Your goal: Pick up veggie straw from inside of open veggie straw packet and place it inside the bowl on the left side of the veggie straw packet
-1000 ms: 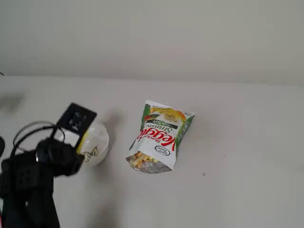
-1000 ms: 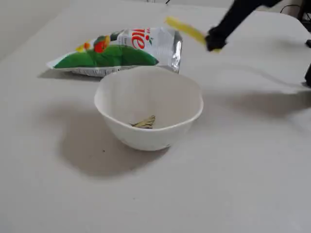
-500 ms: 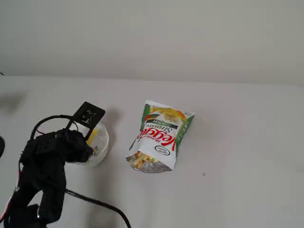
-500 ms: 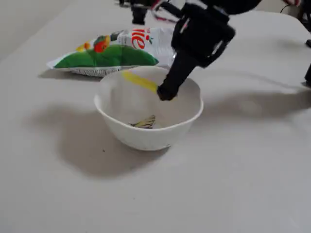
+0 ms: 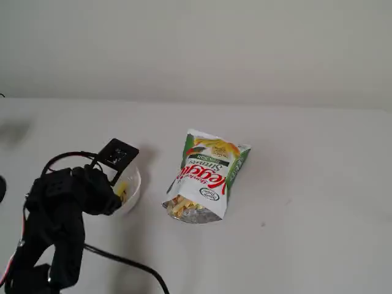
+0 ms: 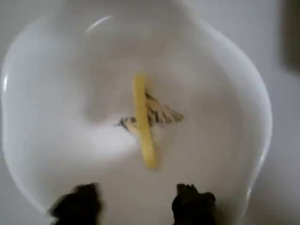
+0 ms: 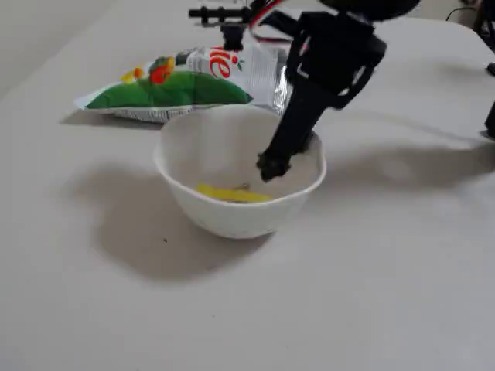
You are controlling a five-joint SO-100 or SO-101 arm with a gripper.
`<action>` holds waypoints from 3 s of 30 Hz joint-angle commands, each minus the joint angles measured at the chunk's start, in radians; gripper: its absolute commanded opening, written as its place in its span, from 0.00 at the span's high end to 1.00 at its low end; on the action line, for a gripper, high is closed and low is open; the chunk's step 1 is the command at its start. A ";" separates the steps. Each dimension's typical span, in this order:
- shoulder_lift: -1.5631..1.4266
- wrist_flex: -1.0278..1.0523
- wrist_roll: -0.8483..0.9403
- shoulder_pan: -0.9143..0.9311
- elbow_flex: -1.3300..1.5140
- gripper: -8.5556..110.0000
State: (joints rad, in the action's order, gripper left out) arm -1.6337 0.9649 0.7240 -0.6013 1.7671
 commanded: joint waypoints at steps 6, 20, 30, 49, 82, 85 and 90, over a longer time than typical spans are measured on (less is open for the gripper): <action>-0.508 0.161 -0.540 0.123 -0.054 0.93; -1.249 0.383 -0.558 0.262 0.339 0.93; -1.692 0.345 -0.451 0.382 0.996 0.90; -1.692 0.273 -0.538 0.356 1.236 0.93; -1.692 0.273 -0.538 0.357 1.236 0.93; -1.692 0.273 -0.538 0.357 1.236 0.93; -1.692 0.273 -0.538 0.357 1.236 0.93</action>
State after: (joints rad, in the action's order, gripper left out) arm -3.3211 1.2456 0.1902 -0.2332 3.0020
